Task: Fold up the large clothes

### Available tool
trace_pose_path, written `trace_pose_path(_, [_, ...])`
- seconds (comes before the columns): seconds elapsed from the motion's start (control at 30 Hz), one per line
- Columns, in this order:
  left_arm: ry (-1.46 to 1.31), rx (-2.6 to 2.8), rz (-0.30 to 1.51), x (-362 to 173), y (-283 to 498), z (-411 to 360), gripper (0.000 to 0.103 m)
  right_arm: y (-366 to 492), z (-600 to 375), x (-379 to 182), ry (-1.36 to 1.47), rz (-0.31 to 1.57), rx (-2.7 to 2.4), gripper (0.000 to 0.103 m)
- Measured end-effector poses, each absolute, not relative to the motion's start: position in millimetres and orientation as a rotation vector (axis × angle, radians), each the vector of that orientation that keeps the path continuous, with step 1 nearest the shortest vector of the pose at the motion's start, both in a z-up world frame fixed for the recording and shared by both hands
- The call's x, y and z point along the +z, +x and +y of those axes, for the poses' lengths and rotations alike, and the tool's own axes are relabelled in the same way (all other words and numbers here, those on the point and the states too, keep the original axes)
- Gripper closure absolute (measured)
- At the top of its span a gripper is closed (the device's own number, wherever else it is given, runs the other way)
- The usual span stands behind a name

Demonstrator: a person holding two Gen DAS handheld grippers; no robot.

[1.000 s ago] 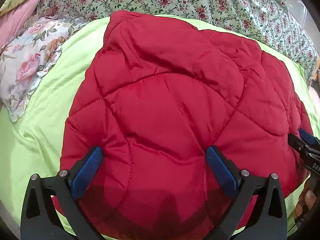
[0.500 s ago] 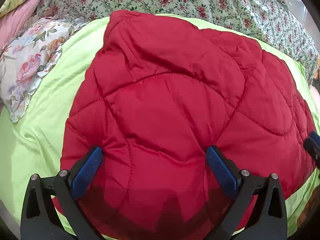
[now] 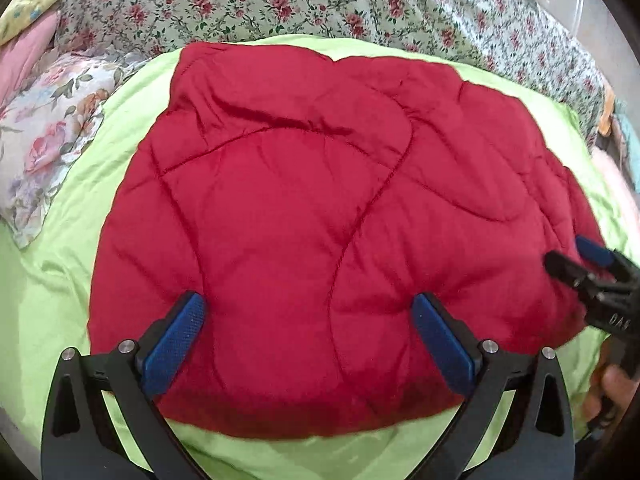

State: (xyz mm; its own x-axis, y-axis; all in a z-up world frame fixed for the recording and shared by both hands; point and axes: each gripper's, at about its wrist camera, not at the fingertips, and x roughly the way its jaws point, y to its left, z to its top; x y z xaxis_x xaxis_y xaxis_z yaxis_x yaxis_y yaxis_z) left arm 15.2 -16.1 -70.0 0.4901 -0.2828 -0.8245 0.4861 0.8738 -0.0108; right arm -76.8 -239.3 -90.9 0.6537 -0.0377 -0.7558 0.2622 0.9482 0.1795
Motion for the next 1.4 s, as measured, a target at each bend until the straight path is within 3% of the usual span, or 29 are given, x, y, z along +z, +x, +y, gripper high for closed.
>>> trace_pose_path(0.47, [0.228, -0.441, 0.975, -77, 48, -31, 0.0, -49, -256, -104, 0.31, 0.845, -0.215, 0.0])
trace_pose_path(0.6, [0.229, -0.437, 0.974, -78, 48, -31, 0.0, -67, -249, -83, 0.294, 0.772, -0.235, 0.01])
trace_pose_path(0.8, [0.183, -0.403, 0.964, -53, 88, -31, 0.001, -27, -277, -85, 0.383, 0.831, -0.152, 0.008])
trace_pose_path(1.07, [0.15, -0.308, 1.085, -79, 162, -39, 0.001, 32, -311, -100, 0.407, 0.909, -0.242, 0.009])
trace_pose_path(1.4, [0.011, -0.299, 1.087, -81, 178, -27, 0.002, 25, -340, -111, 0.546, 0.878, -0.316, 0.009])
